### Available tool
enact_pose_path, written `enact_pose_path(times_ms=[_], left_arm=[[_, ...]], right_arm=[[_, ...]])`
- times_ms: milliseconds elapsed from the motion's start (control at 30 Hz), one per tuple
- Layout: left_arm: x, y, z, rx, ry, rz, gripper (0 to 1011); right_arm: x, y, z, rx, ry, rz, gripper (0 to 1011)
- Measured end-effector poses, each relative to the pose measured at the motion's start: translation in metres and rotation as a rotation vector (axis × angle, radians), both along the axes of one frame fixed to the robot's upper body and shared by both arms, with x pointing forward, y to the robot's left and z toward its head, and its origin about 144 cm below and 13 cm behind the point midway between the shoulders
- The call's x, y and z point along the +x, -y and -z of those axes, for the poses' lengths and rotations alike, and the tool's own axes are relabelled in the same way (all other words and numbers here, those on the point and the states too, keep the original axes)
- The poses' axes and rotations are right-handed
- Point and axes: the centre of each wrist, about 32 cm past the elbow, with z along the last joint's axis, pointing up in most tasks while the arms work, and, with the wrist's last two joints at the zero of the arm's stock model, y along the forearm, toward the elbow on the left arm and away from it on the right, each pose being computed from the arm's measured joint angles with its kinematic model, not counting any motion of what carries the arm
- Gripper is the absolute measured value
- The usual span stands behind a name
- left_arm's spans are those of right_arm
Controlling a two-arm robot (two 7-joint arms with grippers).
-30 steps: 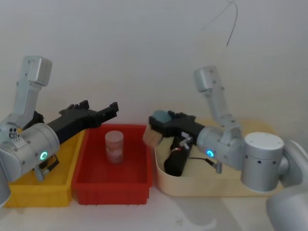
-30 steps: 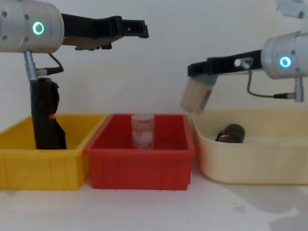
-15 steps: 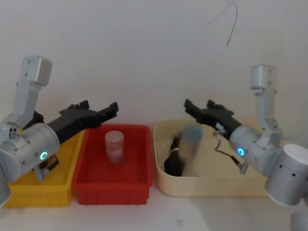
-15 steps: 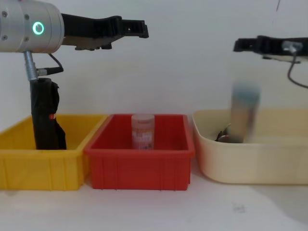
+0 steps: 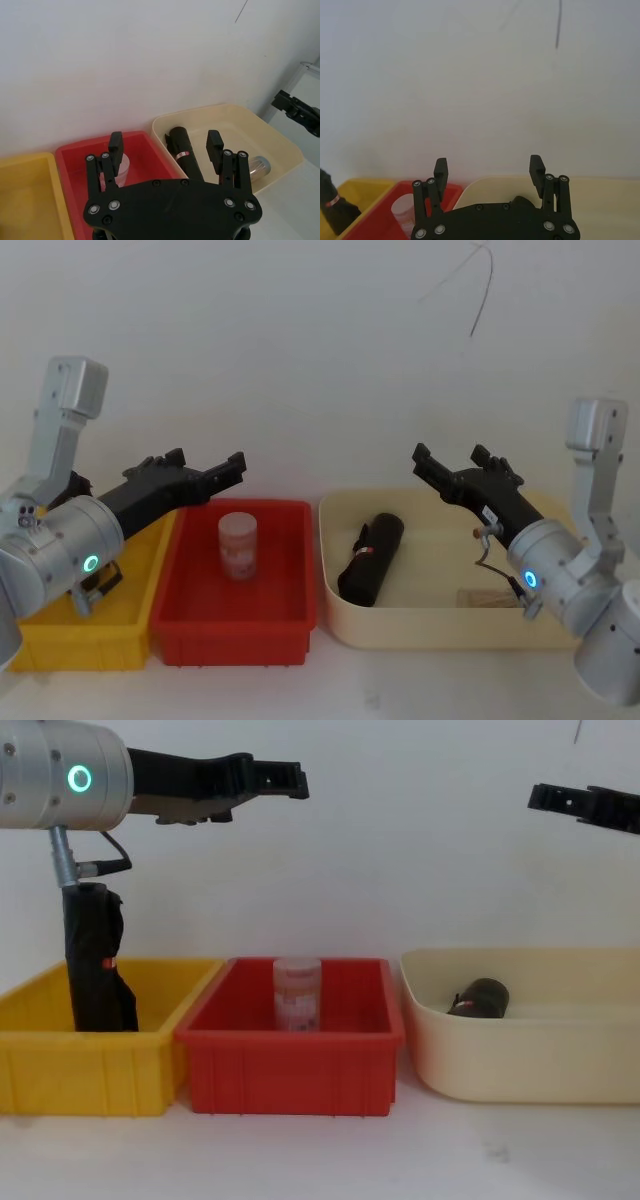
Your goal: Pick up the garbage bag with the one hand and transfer it to the other hand.
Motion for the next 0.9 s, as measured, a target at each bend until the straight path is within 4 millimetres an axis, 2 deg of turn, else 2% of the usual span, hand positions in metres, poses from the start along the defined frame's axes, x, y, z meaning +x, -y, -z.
enact_pose_path(times_ms=[367, 900], left_arm=[[0.000, 0.000, 0.000, 0.000, 0.000, 0.000, 1000], [0.000, 0.000, 0.000, 0.000, 0.000, 0.000, 1000]], right_arm=[[-0.020, -0.005, 0.019, -0.093, 0.097, -0.092, 1001], [-0.052, -0.032, 0.044, -0.271, 0.240, -0.318, 1001]])
